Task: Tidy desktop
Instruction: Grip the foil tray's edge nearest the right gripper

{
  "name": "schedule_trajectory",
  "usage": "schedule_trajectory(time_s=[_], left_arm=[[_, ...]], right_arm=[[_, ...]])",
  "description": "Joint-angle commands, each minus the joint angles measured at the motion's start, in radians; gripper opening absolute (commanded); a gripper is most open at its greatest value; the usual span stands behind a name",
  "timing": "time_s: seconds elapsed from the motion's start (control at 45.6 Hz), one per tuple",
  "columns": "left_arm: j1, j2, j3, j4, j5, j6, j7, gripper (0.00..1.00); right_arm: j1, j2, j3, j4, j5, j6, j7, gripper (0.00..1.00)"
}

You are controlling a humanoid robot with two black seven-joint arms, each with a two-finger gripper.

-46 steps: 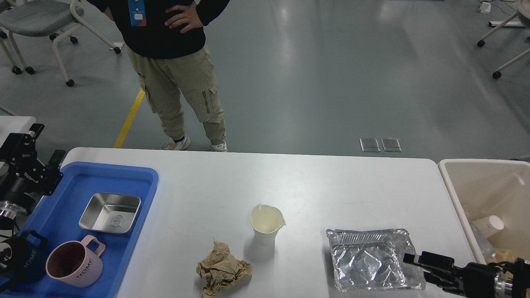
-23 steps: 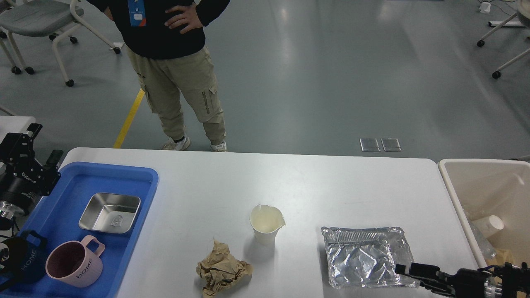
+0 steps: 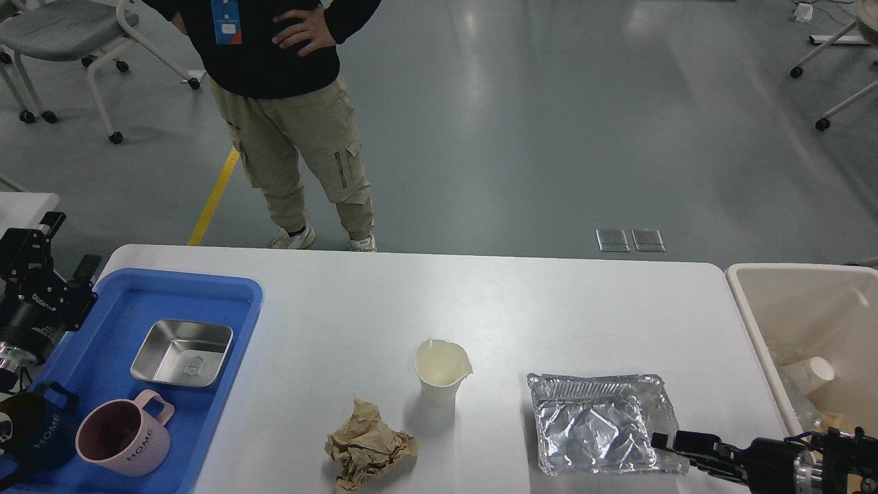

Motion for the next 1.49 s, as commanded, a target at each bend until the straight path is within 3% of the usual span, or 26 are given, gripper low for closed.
schedule_trajectory(time_s=[0.0, 0.153, 0.482, 0.899, 0.964, 1.074, 1.14, 1.161, 1.468], left_arm=[[0.002, -0.001, 0.000, -0.001, 0.000, 0.000, -0.001, 0.96], [0.002, 0.001, 0.000, -0.001, 0.000, 0.000, -0.004, 0.96], [0.008, 0.001, 0.000, 0.001, 0.000, 0.000, -0.007, 0.96], [0.010, -0.001, -0.001, -0.001, 0.000, -0.004, -0.014, 0.96], [0.011, -0.002, -0.001, -0.001, -0.001, -0.004, -0.014, 0.96], [0.017, -0.001, -0.001, -0.001, -0.001, -0.006, -0.014, 0.96], [0.022, -0.001, -0.011, -0.001, -0.001, -0.006, -0.014, 0.96], [0.026, -0.001, -0.015, -0.001, -0.001, -0.006, -0.014, 0.96], [0.043, -0.002, -0.035, -0.001, 0.000, -0.014, -0.014, 0.96]], right_arm=[[0.011, 0.023, -0.013, -0.026, 0.002, -0.001, 0.002, 0.57], [0.055, 0.029, -0.092, -0.029, -0.001, -0.002, 0.009, 0.58], [0.259, 0.030, -0.454, -0.029, -0.017, -0.133, 0.101, 0.58], [0.273, 0.043, -0.496, -0.046, -0.018, -0.169, 0.112, 0.56], [0.271, 0.050, -0.497, -0.055, -0.018, -0.185, 0.112, 0.50], [0.276, 0.069, -0.536, -0.069, -0.017, -0.202, 0.112, 0.28], [0.282, 0.070, -0.563, -0.083, -0.017, -0.209, 0.112, 0.04], [0.282, 0.072, -0.569, -0.086, -0.015, -0.209, 0.112, 0.00], [0.282, 0.085, -0.582, -0.112, -0.012, -0.209, 0.124, 0.00]])
